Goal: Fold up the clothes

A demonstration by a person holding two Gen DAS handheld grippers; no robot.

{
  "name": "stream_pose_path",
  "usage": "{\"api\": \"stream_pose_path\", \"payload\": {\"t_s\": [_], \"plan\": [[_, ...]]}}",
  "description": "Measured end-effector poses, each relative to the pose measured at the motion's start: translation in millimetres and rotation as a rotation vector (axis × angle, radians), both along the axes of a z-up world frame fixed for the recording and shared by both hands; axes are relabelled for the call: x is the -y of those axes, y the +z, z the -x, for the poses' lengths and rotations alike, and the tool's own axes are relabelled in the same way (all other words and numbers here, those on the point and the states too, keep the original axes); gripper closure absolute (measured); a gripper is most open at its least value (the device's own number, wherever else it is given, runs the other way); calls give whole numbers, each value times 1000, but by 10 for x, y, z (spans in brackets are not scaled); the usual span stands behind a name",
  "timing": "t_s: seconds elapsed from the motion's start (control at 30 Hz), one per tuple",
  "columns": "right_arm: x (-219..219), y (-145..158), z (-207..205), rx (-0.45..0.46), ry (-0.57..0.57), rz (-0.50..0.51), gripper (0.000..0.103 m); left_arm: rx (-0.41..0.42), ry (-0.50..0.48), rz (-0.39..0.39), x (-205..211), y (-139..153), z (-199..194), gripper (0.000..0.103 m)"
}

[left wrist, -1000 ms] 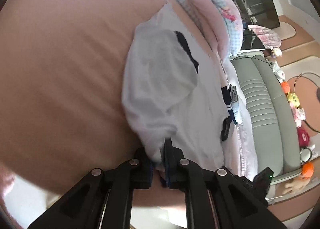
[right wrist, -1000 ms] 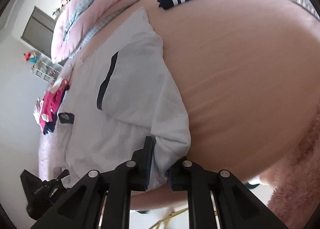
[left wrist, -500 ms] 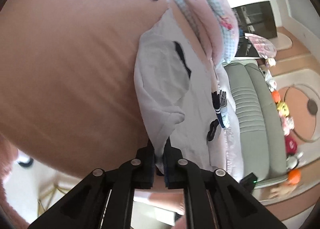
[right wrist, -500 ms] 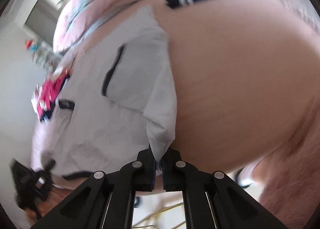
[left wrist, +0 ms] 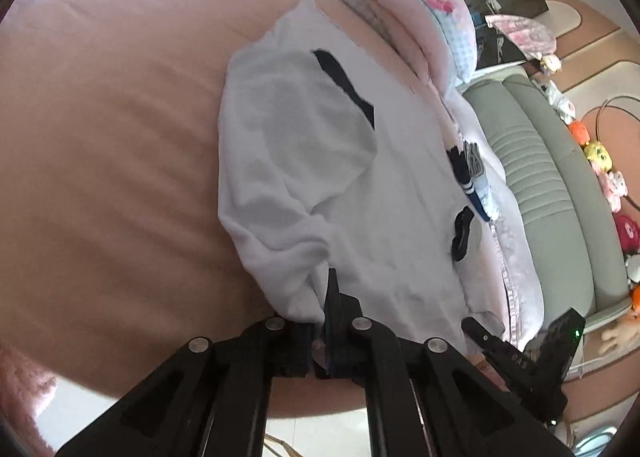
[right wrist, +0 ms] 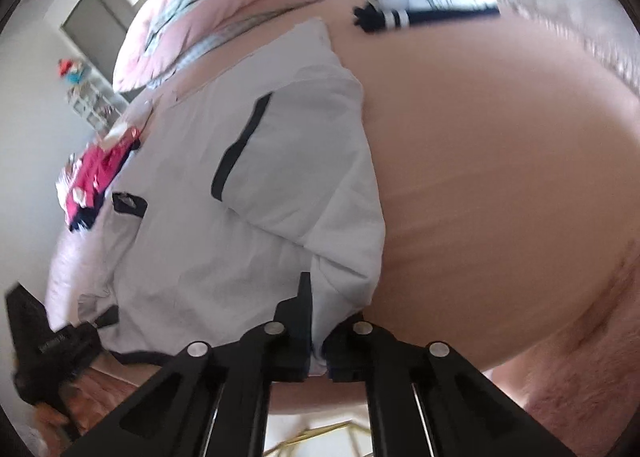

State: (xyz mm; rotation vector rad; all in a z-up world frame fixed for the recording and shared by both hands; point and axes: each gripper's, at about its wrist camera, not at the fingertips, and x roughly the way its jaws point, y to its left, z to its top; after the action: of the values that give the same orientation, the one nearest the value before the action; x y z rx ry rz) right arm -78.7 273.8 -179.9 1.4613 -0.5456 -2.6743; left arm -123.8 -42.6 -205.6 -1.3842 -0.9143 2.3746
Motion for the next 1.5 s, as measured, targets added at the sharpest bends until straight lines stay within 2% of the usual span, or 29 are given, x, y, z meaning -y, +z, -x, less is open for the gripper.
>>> {"api": "stream_pose_path", "payload": {"t_s": [0.07, 0.13, 0.3, 0.37, 0.6, 0.7, 0.87, 1.0, 1.13, 1.23, 1.4, 1.5], "plan": [[74, 133, -84, -51, 26, -84, 102, -16, 6, 13, 39, 86, -73, 100], [96, 226, -155, -83, 42, -105, 102, -29, 12, 6, 106, 166, -147, 100], [71, 381, -297, -115, 45, -63, 102, -112, 28, -22, 255, 483, -368, 101], [66, 414, -339, -118, 47, -56, 102, -111, 38, -25, 281, 512, -432, 101], [-25, 438, -568, -68, 30, 1, 102, -47, 41, -35, 287, 436, -642, 101], [-101, 514, -723, -79, -1, 24, 102, -29, 15, -33, 293, 490, -715, 101], [-117, 639, -774, -114, 5, 14, 102, 47, -80, -37, 189, 495, -686, 101], [-36, 681, -510, -127, 46, 9, 102, 13, -135, -39, 150, 669, -436, 101], [-43, 882, -70, -191, 67, 13, 102, -54, -154, -48, 172, 888, -1, 101], [-55, 1014, 355, -226, 80, 13, 102, -83, -163, -31, 179, 975, 490, 101], [-34, 965, 1322, -214, 62, -10, 102, -5, -148, -31, 193, 643, 1368, 100], [-18, 630, 1915, -111, 51, -23, 101, 42, -138, -33, 205, 441, 1887, 99]]}}
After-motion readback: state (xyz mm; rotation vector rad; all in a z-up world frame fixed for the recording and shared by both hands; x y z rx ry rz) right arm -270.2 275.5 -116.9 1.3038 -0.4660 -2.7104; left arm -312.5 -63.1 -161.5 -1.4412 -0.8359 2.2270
